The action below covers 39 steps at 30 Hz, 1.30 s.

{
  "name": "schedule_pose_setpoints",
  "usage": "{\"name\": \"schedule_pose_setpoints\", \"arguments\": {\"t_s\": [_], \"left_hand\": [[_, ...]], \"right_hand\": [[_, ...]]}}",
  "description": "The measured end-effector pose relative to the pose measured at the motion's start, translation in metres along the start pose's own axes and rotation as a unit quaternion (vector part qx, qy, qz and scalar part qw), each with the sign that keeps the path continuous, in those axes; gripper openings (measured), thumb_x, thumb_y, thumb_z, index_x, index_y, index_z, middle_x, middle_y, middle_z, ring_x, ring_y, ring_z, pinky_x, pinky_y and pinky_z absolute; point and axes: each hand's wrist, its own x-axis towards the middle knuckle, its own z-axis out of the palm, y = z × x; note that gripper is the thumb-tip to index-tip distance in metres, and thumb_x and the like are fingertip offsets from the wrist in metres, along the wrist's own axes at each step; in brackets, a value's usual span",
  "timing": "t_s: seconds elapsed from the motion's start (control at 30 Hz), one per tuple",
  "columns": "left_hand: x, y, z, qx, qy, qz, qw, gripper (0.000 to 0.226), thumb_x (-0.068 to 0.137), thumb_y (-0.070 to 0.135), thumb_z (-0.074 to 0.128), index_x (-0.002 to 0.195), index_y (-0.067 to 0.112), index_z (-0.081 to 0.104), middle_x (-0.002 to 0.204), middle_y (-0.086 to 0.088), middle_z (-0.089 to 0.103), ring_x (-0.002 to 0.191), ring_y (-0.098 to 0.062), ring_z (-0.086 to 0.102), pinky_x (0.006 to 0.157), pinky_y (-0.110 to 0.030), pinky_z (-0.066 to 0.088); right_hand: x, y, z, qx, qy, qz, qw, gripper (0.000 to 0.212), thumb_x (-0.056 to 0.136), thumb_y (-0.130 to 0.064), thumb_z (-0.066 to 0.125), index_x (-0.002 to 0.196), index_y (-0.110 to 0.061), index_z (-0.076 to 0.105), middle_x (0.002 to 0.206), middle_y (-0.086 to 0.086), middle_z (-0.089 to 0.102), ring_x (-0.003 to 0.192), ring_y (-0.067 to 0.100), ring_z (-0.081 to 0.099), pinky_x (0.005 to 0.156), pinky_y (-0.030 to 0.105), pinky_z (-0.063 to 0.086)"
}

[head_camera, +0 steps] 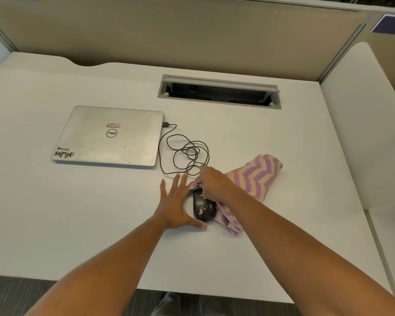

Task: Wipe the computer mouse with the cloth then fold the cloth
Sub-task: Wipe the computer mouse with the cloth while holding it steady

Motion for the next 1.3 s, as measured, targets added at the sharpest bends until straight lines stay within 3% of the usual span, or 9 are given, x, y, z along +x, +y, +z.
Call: {"name": "schedule_pose_setpoints", "arguments": {"t_s": [0.1, 0.2, 0.3, 0.5, 0.63, 0.8, 0.9, 1.03, 1.3], "left_hand": [[0.000, 0.001, -0.001, -0.003, 0.002, 0.008, 1.000, 0.137, 0.045, 0.090, 0.069, 0.156, 0.044, 0.003, 0.166, 0.007, -0.013, 0.145, -0.006, -0.033, 0.112, -0.047, -0.031], [0.000, 0.002, -0.002, 0.016, -0.003, 0.010, 1.000, 0.137, 0.046, 0.092, 0.066, 0.155, 0.046, -0.001, 0.166, 0.006, -0.014, 0.146, -0.009, -0.032, 0.113, -0.050, -0.028], [0.001, 0.001, -0.001, 0.034, -0.012, 0.003, 0.999, 0.138, 0.045, 0.094, 0.063, 0.157, 0.040, 0.003, 0.166, 0.006, -0.017, 0.145, -0.010, -0.034, 0.114, -0.052, -0.027], [0.002, -0.001, 0.000, 0.029, -0.012, 0.007, 0.999, 0.135, 0.046, 0.094, 0.063, 0.155, 0.048, -0.003, 0.166, 0.006, -0.017, 0.145, -0.009, -0.035, 0.112, -0.049, -0.030], [0.002, 0.000, -0.001, 0.011, -0.012, 0.009, 1.000, 0.133, 0.045, 0.092, 0.066, 0.148, 0.058, -0.011, 0.166, 0.006, -0.015, 0.144, -0.008, -0.035, 0.110, -0.045, -0.032], [0.003, -0.002, 0.001, 0.023, -0.014, 0.004, 1.000, 0.137, 0.045, 0.094, 0.065, 0.156, 0.044, 0.002, 0.166, 0.007, -0.017, 0.143, -0.007, -0.036, 0.112, -0.048, -0.030], [0.003, -0.003, 0.001, 0.036, -0.015, 0.001, 0.999, 0.140, 0.045, 0.094, 0.064, 0.158, 0.039, 0.001, 0.165, 0.006, -0.018, 0.145, -0.009, -0.035, 0.113, -0.049, -0.029], [0.003, -0.002, 0.000, 0.040, -0.019, 0.002, 0.999, 0.140, 0.046, 0.094, 0.062, 0.157, 0.038, 0.000, 0.165, 0.005, -0.019, 0.145, -0.010, -0.035, 0.112, -0.048, -0.031], [0.002, -0.001, -0.001, 0.038, -0.021, 0.000, 0.999, 0.138, 0.046, 0.092, 0.066, 0.157, 0.038, 0.004, 0.165, 0.006, -0.019, 0.145, -0.010, -0.034, 0.112, -0.047, -0.031]], "right_hand": [[-0.001, 0.002, -0.001, 0.017, -0.013, -0.003, 1.000, 0.039, 0.086, 0.001, 0.060, 0.066, -0.027, 0.041, 0.105, 0.012, 0.062, 0.102, 0.028, 0.062, 0.076, 0.043, 0.053], [-0.001, 0.002, -0.006, 0.021, -0.086, -0.016, 0.996, 0.008, 0.086, -0.001, 0.061, 0.089, -0.009, 0.061, 0.094, 0.002, 0.062, 0.099, 0.023, 0.061, 0.080, 0.040, 0.053], [-0.001, 0.003, -0.024, 0.013, -0.166, -0.047, 0.985, 0.018, 0.086, -0.020, 0.070, 0.103, -0.016, 0.076, 0.089, -0.007, 0.062, 0.098, 0.016, 0.058, 0.082, 0.028, 0.049], [0.001, 0.004, -0.019, 0.070, -0.050, 0.033, 0.996, 0.020, 0.088, -0.014, 0.067, 0.107, -0.011, 0.072, 0.086, -0.009, 0.059, 0.095, 0.019, 0.060, 0.082, 0.038, 0.054], [-0.003, -0.004, -0.006, 0.027, -0.088, 0.003, 0.996, 0.016, 0.082, -0.001, 0.065, 0.090, -0.011, 0.055, 0.093, -0.001, 0.061, 0.094, 0.023, 0.060, 0.075, 0.037, 0.052], [-0.004, -0.003, -0.024, -0.018, -0.187, -0.081, 0.979, 0.020, 0.087, -0.017, 0.069, 0.105, -0.020, 0.077, 0.098, -0.005, 0.063, 0.098, 0.011, 0.055, 0.083, 0.025, 0.045], [-0.004, 0.009, -0.036, 0.073, -0.094, -0.014, 0.993, 0.020, 0.084, -0.026, 0.073, 0.102, -0.018, 0.077, 0.093, -0.004, 0.065, 0.094, 0.012, 0.059, 0.078, 0.023, 0.044], [0.000, 0.021, -0.025, 0.064, 0.004, 0.067, 0.996, 0.025, 0.089, -0.009, 0.062, 0.112, -0.012, 0.073, 0.116, 0.009, 0.065, 0.108, 0.026, 0.060, 0.082, 0.026, 0.042], [-0.016, 0.036, -0.035, 0.111, -0.143, 0.053, 0.982, 0.022, 0.079, -0.010, 0.073, 0.098, -0.019, 0.078, 0.089, -0.006, 0.069, 0.076, 0.002, 0.056, 0.063, 0.015, 0.040]]}}
